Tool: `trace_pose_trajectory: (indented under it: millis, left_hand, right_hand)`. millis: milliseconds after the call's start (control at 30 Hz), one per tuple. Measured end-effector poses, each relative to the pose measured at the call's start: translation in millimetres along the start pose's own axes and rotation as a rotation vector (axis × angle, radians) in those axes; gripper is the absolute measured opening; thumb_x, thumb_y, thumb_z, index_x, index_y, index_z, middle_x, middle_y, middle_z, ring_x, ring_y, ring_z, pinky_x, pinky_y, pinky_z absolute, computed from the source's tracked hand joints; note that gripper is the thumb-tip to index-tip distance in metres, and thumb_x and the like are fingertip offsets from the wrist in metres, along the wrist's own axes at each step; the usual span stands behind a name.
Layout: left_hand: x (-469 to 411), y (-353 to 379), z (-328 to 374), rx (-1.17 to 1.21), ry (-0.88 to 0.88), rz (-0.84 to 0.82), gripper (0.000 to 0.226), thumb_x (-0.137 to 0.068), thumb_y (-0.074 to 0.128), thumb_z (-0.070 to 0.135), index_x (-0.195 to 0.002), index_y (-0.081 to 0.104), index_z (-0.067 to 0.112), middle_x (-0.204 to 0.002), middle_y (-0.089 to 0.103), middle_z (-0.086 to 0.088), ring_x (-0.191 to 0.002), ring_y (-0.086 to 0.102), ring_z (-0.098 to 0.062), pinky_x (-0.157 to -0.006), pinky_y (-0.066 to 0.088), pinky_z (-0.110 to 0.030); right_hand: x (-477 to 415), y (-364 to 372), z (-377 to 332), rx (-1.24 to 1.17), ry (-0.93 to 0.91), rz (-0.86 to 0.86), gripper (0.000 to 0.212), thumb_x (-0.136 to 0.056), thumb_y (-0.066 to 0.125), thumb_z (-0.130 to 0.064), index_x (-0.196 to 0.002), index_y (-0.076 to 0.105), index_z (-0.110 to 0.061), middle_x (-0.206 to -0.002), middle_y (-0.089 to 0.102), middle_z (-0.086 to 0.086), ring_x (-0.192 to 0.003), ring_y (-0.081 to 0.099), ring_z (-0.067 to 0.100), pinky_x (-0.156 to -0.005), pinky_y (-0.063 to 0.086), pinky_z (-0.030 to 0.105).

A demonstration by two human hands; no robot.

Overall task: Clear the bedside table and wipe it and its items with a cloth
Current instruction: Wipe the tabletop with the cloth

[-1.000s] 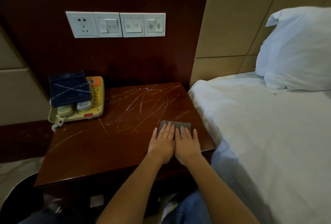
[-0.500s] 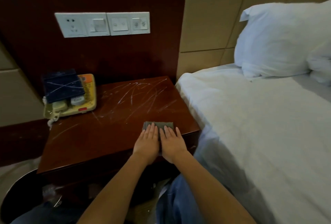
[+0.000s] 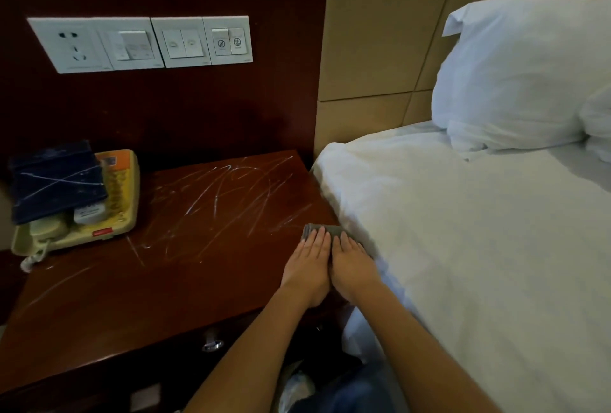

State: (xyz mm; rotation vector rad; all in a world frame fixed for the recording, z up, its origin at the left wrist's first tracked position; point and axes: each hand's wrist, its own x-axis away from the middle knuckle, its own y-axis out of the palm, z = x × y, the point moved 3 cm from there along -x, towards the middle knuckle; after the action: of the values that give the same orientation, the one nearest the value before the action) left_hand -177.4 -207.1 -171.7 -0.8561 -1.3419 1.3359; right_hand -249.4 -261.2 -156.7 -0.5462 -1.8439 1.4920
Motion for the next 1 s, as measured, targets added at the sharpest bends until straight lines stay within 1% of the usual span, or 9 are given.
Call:
trace_pose_trajectory:
  millis: [100,233,400,500,567,667,867,1000]
  left_hand:
    - [-14.7,-10.6,-17.5,0.02,-0.006,0.029,0.064,-0.102,0.022,0.031,-0.15,-0.014,0.011,-0.157,-0.02,-0.004,-0.144,-0.018,-0.014,-0.116,-0.01,-0.031]
    - [-54.2,-17.2,-44.6,0.067,-0.046,0.06,0.057,-0.103,0.014,0.032,-0.151,-0.01,0.013,-0.158,-0.016,-0.002,-0.145,-0.014,-0.012,-0.119,-0.008,-0.03]
    - [-90.3,-25.5,-71.0,0.089,-0.045,0.053,0.055,-0.103,0.014,0.033,-0.152,-0.003,0.015,-0.159,-0.009,-0.002,-0.146,-0.009,-0.013,-0.119,-0.004,-0.03]
    - [-97.1,-29.9,-79.1,0.102,-0.032,0.054,0.056,-0.103,0.016,0.036,-0.152,-0.001,0.014,-0.16,-0.007,-0.002,-0.146,-0.007,-0.014,-0.119,-0.003,-0.031]
    - [-92.4,-29.0,-78.7,0.104,-0.034,0.045,0.057,-0.103,0.017,0.037,-0.152,-0.001,0.014,-0.16,-0.007,-0.003,-0.146,-0.007,-0.014,-0.119,-0.003,-0.031]
    - [-74.6,-24.2,-76.9,0.082,-0.045,0.042,0.057,-0.103,0.014,0.038,-0.151,-0.003,0.013,-0.159,-0.009,-0.004,-0.146,-0.009,-0.014,-0.118,-0.005,-0.03]
    - [-15.6,-11.7,-67.8,0.065,-0.074,0.014,0.058,-0.103,0.012,0.038,-0.151,-0.007,0.013,-0.159,-0.013,-0.004,-0.146,-0.011,-0.014,-0.119,-0.005,-0.031]
    - [20.9,-5.8,-58.9,0.05,-0.081,-0.022,0.058,-0.103,0.01,0.038,-0.15,-0.009,0.012,-0.158,-0.015,-0.004,-0.145,-0.014,-0.014,-0.118,-0.006,-0.03]
  right_hand:
    - [-18.7,-5.6,-5.5,-0.025,-0.041,0.036,0.06,-0.101,0.028,-0.02,-0.151,-0.003,-0.005,-0.159,-0.004,0.014,-0.147,0.004,0.024,-0.119,0.008,0.033]
    - [-67.3,-4.9,-8.1,-0.086,-0.056,0.083,0.06,-0.101,0.027,-0.02,-0.151,-0.004,-0.006,-0.159,-0.007,0.013,-0.147,0.0,0.021,-0.119,0.007,0.031]
    - [-107.9,-8.3,-14.6,-0.139,-0.068,0.115,0.058,-0.102,0.026,-0.02,-0.151,-0.002,-0.008,-0.159,-0.007,0.012,-0.147,-0.002,0.021,-0.119,0.006,0.03]
    - [-114.8,-8.3,-12.1,-0.208,-0.087,0.096,0.062,-0.101,0.032,-0.023,-0.151,-0.001,-0.009,-0.159,-0.008,0.01,-0.147,-0.004,0.02,-0.12,0.005,0.032]
    - [-110.0,-6.2,-7.8,-0.228,-0.096,0.088,0.058,-0.103,0.027,-0.026,-0.152,0.001,-0.012,-0.16,-0.008,0.006,-0.147,-0.003,0.018,-0.12,0.007,0.036]
    - [-93.8,-2.9,-7.7,-0.197,-0.09,0.093,0.053,-0.104,0.018,-0.031,-0.152,0.001,-0.017,-0.16,-0.007,-0.001,-0.147,-0.005,0.016,-0.12,0.004,0.04]
    - [-36.1,8.0,-25.0,-0.102,-0.107,0.082,0.053,-0.103,0.014,-0.034,-0.152,-0.001,-0.02,-0.16,-0.008,-0.003,-0.146,-0.009,0.013,-0.117,-0.006,0.047]
    - [1.4,17.7,-34.9,-0.085,-0.118,0.048,0.054,-0.103,0.012,-0.036,-0.152,-0.004,-0.02,-0.159,-0.011,-0.004,-0.146,-0.011,0.013,-0.116,-0.008,0.048]
